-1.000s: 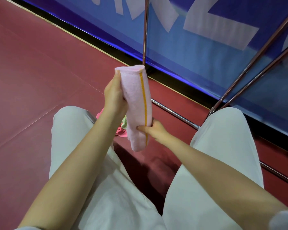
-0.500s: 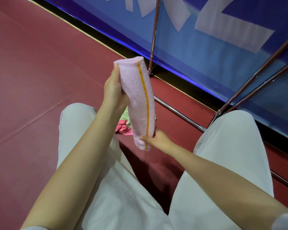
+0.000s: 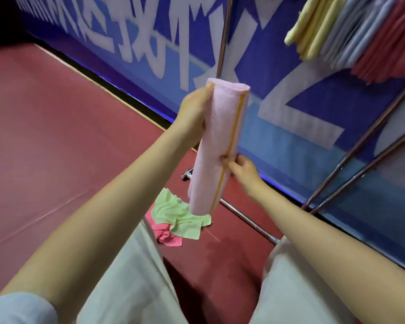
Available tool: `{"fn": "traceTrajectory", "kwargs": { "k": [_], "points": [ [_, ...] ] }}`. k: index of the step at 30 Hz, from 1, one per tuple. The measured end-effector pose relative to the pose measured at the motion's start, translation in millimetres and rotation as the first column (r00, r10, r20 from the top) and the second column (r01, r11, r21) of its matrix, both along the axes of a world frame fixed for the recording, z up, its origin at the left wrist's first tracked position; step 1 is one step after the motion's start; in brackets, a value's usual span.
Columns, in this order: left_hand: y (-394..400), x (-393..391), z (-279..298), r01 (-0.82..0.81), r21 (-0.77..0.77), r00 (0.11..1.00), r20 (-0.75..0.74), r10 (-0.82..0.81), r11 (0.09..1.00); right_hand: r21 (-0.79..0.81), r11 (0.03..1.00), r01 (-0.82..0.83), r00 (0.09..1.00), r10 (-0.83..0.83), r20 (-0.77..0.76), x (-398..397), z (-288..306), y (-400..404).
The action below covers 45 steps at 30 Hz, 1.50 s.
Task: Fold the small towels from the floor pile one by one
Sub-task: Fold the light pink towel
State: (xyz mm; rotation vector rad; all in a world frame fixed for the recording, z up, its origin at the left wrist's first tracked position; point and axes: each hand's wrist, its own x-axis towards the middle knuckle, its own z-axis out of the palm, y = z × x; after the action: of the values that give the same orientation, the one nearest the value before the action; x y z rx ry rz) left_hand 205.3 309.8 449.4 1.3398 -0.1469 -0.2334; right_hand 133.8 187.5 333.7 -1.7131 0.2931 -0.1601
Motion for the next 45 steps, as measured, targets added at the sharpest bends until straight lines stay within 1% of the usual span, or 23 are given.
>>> {"fn": "traceTrajectory", "kwargs": {
  "k": [3, 5, 8, 10, 12, 13, 16, 19, 22, 25, 33, 36, 39, 43, 45],
  "points": [
    [-14, 18, 42, -0.049, 0.085, 0.989, 0.142, 0.037, 0.995, -0.1, 0.995, 0.005, 0.999, 0.0, 0.047, 23, 46, -20],
    [-21, 30, 68, -0.091, 0.11, 0.966, 0.251, 0.06, 0.99, -0.175, 0.984, 0.007, 0.998, 0.005, 0.069, 39, 80, -34],
    [-27, 47, 108, -0.157, 0.084, 0.928, 0.352, 0.118, 0.984, -0.331, 0.943, -0.029, 0.995, 0.059, 0.083, 58, 131, -53],
    [-32, 58, 130, -0.18, 0.077, 0.908, 0.395, 0.135, 0.981, -0.434, 0.899, -0.055, 0.994, 0.09, 0.061, 70, 161, -67],
    [-37, 68, 149, -0.205, 0.076, 0.89, 0.429, 0.153, 0.976, -0.461, 0.885, -0.068, 0.994, 0.101, 0.047, 85, 186, -80],
    [-39, 73, 157, -0.229, 0.068, 0.877, 0.446, 0.176, 0.971, -0.44, 0.895, -0.071, 0.994, 0.102, 0.047, 92, 199, -85],
    [-44, 93, 179, -0.3, 0.018, 0.863, 0.431, 0.263, 0.954, -0.353, 0.934, -0.059, 0.994, 0.088, 0.066, 113, 233, -97],
    [-46, 114, 195, -0.325, -0.019, 0.878, 0.365, 0.31, 0.945, -0.345, 0.936, -0.071, 0.992, 0.102, 0.072, 129, 258, -109],
    [-46, 137, 210, -0.338, -0.058, 0.88, 0.333, 0.337, 0.939, -0.317, 0.947, -0.061, 0.99, 0.097, 0.1, 149, 282, -121],
    [-45, 162, 220, -0.357, -0.059, 0.875, 0.329, 0.356, 0.932, -0.349, 0.936, -0.049, 0.986, 0.102, 0.134, 174, 301, -129],
    [-52, 221, 231, -0.409, -0.013, 0.848, 0.364, 0.386, 0.912, -0.434, 0.894, -0.112, 0.965, 0.203, 0.168, 214, 350, -142],
    [-63, 235, 227, -0.398, 0.015, 0.856, 0.366, 0.366, 0.917, -0.474, 0.877, -0.077, 0.966, 0.184, 0.182, 222, 366, -157],
    [-80, 246, 215, -0.346, 0.022, 0.881, 0.351, 0.317, 0.938, -0.542, 0.84, -0.035, 0.984, 0.124, 0.129, 227, 378, -172],
    [-108, 256, 192, -0.295, 0.089, 0.9, 0.361, 0.245, 0.952, -0.63, 0.776, -0.043, 0.999, 0.017, -0.046, 229, 388, -196],
    [-124, 258, 181, -0.23, 0.078, 0.914, 0.359, 0.188, 0.97, -0.661, 0.75, -0.034, 0.996, -0.032, -0.088, 231, 391, -209]
  ]
}}
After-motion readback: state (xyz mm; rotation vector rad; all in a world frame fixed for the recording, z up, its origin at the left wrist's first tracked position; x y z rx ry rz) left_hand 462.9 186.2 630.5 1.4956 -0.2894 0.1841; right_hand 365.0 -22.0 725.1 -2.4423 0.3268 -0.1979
